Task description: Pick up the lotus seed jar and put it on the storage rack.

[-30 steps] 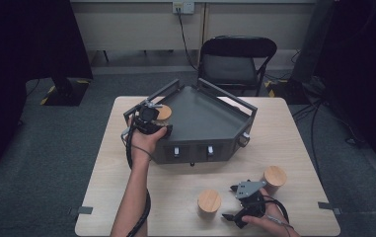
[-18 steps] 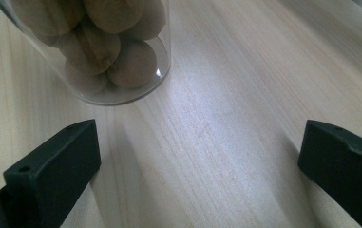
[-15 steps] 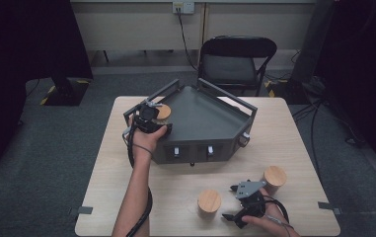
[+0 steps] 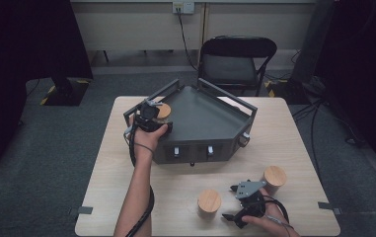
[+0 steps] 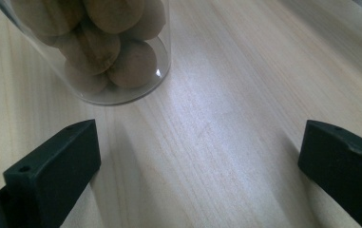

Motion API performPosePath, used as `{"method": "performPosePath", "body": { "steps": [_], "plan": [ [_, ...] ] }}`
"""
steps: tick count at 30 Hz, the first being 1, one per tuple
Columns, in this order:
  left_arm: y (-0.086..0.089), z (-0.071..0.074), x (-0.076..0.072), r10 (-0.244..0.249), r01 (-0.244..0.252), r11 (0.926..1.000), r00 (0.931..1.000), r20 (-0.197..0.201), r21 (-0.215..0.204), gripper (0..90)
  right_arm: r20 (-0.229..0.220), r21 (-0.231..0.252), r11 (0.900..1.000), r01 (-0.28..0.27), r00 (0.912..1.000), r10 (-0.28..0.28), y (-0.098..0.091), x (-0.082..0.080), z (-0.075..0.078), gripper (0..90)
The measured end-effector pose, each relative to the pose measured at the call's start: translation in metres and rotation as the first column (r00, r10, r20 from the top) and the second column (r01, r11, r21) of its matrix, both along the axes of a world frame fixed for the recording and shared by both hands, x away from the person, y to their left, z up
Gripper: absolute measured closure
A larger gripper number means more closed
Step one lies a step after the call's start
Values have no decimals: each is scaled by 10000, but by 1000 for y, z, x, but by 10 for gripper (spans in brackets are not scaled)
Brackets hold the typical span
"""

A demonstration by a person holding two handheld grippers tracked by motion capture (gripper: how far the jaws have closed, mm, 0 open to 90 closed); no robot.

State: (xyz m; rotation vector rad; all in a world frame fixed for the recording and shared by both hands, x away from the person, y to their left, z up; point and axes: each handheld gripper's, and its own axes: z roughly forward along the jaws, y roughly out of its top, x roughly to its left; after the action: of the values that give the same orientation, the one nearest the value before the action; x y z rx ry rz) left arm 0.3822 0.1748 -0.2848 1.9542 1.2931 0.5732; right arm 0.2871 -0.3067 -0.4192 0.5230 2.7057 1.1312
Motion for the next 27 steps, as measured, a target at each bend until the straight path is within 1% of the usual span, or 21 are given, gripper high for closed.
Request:
{"method": "performPosePath", "body": {
  "steps": [3,14,22,24,26,27],
  "plan": [
    [1,-1,0,66,-66,9999,10000,4,-90,250,-7,-1,10000,5,10000,-5,0,0,0,0],
    [0,-1,3,272,-272,9995,9996,-11,-130,250,-4,-1,10000,3,10000,-3,0,0,0,0],
    [-1,0,4,283,-283,9996,9996,-39,-78,249,-6,-4,10000,4,10000,-4,0,0,0,0],
    [0,0,4,281,-281,9995,9996,-20,-123,248,-4,-2,10000,3,10000,-3,0,0,0,0],
    [0,1,3,305,-304,9995,9995,42,-100,232,-3,-2,10000,0,10000,0,0,0,0,0],
    [1,2,3,351,-351,9993,9994,47,-153,218,-4,-1,10000,0,10000,0,0,0,0,0]
  ]
}}
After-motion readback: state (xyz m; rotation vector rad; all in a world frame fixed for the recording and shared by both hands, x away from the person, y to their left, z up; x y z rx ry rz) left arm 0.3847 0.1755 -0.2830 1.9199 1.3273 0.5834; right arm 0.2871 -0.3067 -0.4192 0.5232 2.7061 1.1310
